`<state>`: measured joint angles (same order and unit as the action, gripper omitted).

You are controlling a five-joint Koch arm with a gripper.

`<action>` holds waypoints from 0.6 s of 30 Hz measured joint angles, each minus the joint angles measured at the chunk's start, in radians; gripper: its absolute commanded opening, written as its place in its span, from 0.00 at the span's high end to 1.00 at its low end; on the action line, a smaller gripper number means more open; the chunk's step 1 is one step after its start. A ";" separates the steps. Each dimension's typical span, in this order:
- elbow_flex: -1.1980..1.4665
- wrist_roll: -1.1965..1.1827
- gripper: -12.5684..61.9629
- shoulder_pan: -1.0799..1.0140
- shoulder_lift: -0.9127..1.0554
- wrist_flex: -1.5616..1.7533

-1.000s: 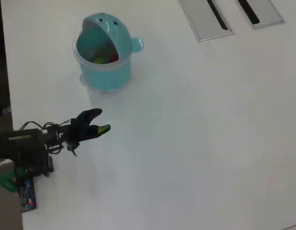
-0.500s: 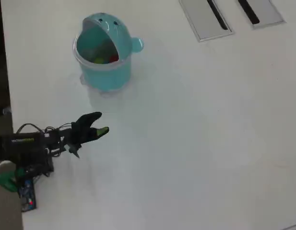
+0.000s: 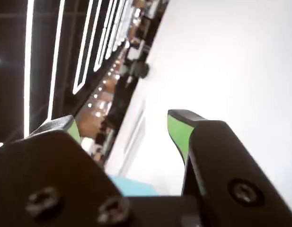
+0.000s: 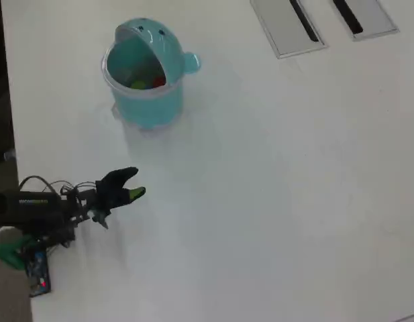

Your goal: Grasp RGB lego blocks and put them in the bin one by one.

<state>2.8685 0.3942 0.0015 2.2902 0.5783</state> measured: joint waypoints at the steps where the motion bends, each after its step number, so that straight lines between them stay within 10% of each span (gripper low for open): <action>1: 0.032 0.000 0.38 0.006 -0.002 0.026; 18: 0.230 -0.077 0.38 0.018 -0.002 0.219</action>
<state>3.0986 0.3175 0.0199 2.2887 0.7977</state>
